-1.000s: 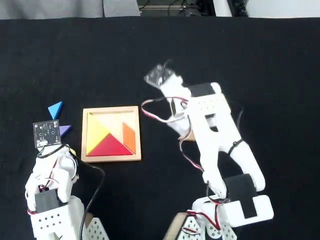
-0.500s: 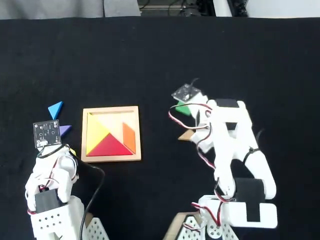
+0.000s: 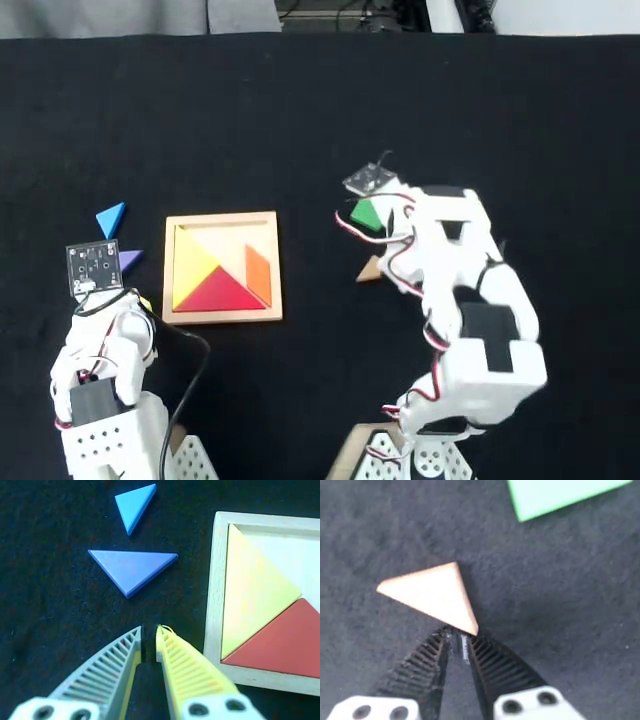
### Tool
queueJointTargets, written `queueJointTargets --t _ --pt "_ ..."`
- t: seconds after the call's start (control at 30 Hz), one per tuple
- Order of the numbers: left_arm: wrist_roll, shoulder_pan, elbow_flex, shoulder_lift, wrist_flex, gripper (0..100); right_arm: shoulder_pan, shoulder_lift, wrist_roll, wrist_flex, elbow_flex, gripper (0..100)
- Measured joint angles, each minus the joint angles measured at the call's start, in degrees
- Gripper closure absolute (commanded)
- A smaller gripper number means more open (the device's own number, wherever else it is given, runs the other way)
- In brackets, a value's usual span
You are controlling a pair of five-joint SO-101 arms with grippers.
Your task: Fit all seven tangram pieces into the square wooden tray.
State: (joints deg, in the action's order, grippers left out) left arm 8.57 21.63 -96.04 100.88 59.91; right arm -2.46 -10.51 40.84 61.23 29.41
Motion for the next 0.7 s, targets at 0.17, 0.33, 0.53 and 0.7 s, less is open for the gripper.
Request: queueJointTargets --t 0.17,0.33,0.53,0.7 --pt "0.00 0.00 0.00 0.00 0.00 93 0.35 -5.98 -2.46 0.18 -7.21 98.7" --pt "0.00 0.00 0.00 0.00 0.00 93 1.76 -7.74 -4.48 0.70 -11.34 98.7" --pt "0.00 0.00 0.00 0.00 0.00 93 3.78 -7.91 -4.92 0.62 -15.74 98.8" --pt "0.00 0.00 0.00 0.00 0.00 93 4.66 -7.82 -5.01 1.05 -17.76 98.7"
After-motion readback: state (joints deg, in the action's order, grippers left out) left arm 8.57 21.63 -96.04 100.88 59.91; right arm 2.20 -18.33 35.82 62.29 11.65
